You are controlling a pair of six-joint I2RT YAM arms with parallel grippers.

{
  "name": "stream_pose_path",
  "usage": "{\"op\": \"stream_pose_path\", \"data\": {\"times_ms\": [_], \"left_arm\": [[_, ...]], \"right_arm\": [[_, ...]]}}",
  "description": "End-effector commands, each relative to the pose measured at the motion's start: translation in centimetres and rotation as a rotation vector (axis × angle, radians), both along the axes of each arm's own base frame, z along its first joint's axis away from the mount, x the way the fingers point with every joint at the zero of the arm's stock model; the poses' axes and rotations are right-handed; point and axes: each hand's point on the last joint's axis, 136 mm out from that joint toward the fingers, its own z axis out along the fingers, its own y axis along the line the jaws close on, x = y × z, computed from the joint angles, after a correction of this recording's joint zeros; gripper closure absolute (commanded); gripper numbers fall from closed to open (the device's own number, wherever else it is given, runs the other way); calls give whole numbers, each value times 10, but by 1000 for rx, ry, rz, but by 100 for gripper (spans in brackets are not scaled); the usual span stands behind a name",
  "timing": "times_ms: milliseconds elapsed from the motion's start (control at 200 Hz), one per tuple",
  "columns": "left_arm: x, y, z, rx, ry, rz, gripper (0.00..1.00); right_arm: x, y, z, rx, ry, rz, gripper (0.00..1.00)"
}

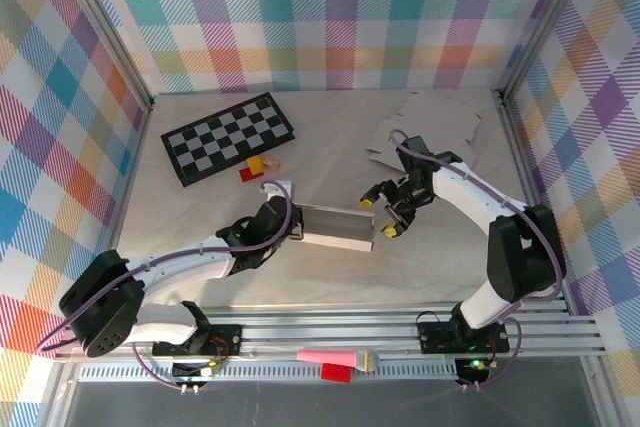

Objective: Fold the paper box

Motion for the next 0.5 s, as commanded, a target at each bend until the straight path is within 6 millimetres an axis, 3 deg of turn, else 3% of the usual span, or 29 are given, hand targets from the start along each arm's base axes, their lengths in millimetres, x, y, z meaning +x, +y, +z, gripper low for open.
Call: {"op": "stream_pose_path", "data": {"times_ms": [0,375,495], "left_arm": [[-17,8,-13,11,59,19,88],[-50,18,-35,-9,155,51,78],[-52,21,-36,-13,154,57,78]], "right_arm": [[-7,7,7,49,-22,8,28],[-29,22,-10,53,-32,46,32],[-33,22,-12,48,-44,36,39]]}}
